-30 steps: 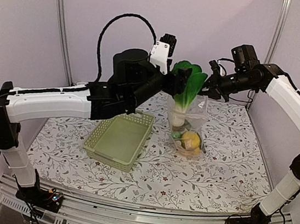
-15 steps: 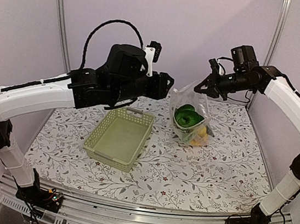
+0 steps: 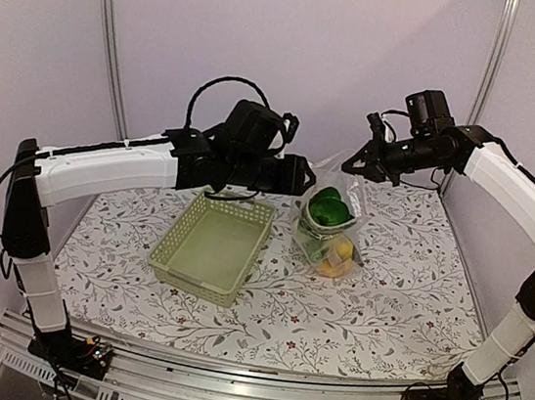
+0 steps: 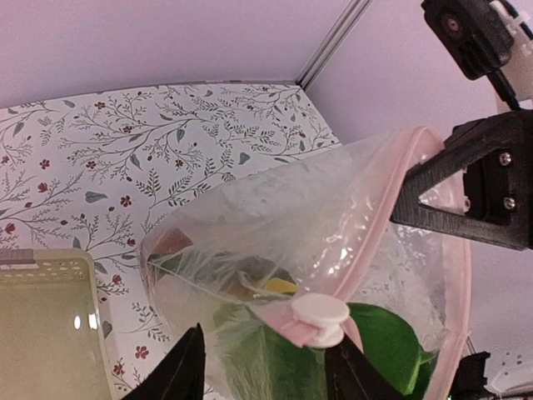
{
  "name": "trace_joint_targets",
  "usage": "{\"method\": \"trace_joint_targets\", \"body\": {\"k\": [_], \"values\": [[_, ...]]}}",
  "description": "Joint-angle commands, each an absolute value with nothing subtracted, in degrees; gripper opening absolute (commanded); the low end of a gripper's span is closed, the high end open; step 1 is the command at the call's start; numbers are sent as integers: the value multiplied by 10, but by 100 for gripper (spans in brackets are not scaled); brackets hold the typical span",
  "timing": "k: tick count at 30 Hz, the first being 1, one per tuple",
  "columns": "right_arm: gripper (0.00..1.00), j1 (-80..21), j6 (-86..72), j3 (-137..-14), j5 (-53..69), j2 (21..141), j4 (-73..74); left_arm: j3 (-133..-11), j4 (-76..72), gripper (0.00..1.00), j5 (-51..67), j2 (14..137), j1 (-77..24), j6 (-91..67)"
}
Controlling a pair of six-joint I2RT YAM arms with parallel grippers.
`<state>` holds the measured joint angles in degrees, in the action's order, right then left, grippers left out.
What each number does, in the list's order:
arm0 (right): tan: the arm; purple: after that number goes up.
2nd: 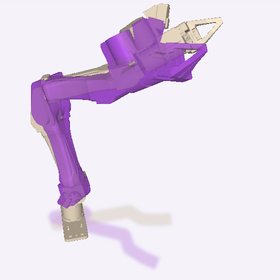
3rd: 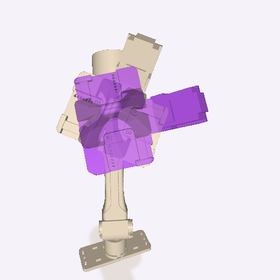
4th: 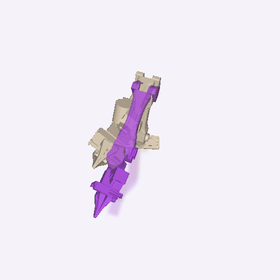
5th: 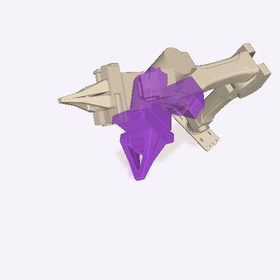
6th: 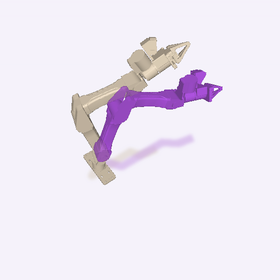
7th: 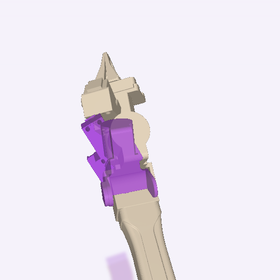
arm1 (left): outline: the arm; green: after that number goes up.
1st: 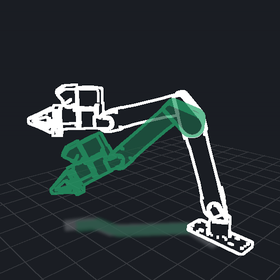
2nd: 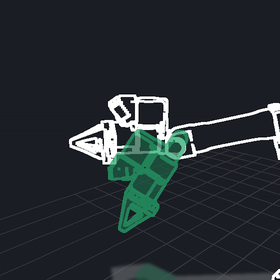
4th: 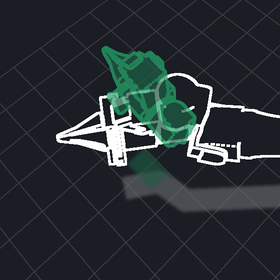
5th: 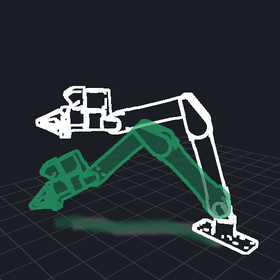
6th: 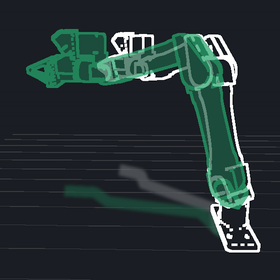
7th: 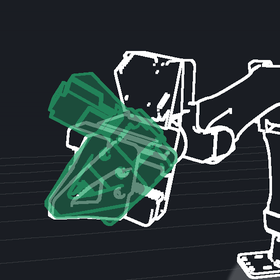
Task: Place the food in the zip-top bag and seal the zipper
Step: Pass from the right arm to the left
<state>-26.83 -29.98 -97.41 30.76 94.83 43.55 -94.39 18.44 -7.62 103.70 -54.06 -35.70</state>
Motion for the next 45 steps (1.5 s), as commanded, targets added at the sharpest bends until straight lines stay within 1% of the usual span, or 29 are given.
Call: {"method": "trace_joint_targets", "body": {"k": [1, 6, 11, 16, 17, 19, 23, 28, 29, 30, 31, 32, 34, 37, 38, 39, 40, 41, 42, 43, 45], "values": [[0, -272, -286, -970, 321, 955, 407, -965, 208, 48, -40, 1036, -537, -370], [0, -277, -283, -960, 317, 958, 398, -976, 232, 46, -50, 1021, -538, -363], [0, -277, -281, -961, 319, 964, 388, -983, 247, 47, -41, 1024, -540, -365], [1, -279, -279, -956, 328, 976, 375, -1075, 370, 43, -61, 1095, -538, -382], [0, -279, -279, -955, 328, 978, 374, -1093, 394, 41, -70, 1108, -537, -386], [1, -282, -276, -957, 327, 982, 373, -1122, 433, 32, -83, 1126, -535, -402], [1, -289, -265, -968, 316, 983, 381, -1116, 442, 20, -86, 1119, -528, -407], [1, -294, -260, -981, 303, 987, 387, -1140, 481, 20, -79, 1125, -519, -402], [1, -295, -261, -983, 302, 988, 389, -1147, 491, 16, -82, 1126, -519, -399], [1, -296, -261, -986, 301, 989, 391, -1149, 493, 6, -82, 1124, -519, -394], [1, -298, -263, -990, 300, 990, 395, -1150, 488, 0, -80, 1121, -519, -386], [1, -305, -263, -1006, 294, 990, 408, -1151, 473, 0, -74, 1118, -517, -376], [0, -323, -241, -1093, 257, 1004, 477, -1180, 427, 0, -42, 1120, -509, -368], [0, -338, -207, -1297, 170, 1045, 611, -1320, 376, 0, -13, 1153, -508, -384], [0, -336, -207, -1317, 138, 1051, 635, -1346, 374, 0, -30, 1163, -511, -384], [0, -329, -206, -1290, 111, 1048, 636, -1337, 370, 0, -52, 1167, -508, -386], [0, -316, -198, -1224, 102, 1030, 619, -1305, 358, 0, -52, 1169, -499, -390], [0, -291, -196, -1170, 133, 1020, 604, -1281, 352, 0, -31, 1174, -485, -414], [0, -273, -199, -1150, 169, 1015, 608, -1278, 340, 0, 9, 1181, -476, -451], [0, -271, -206, -1166, 174, 1015, 617, -1291, 326, 0, 43, 1193, -477, -453], [0, -284, -205, -1187, 117, 995, 611, -1326, 337, 0, -11, 1206, -490, -436]]}}
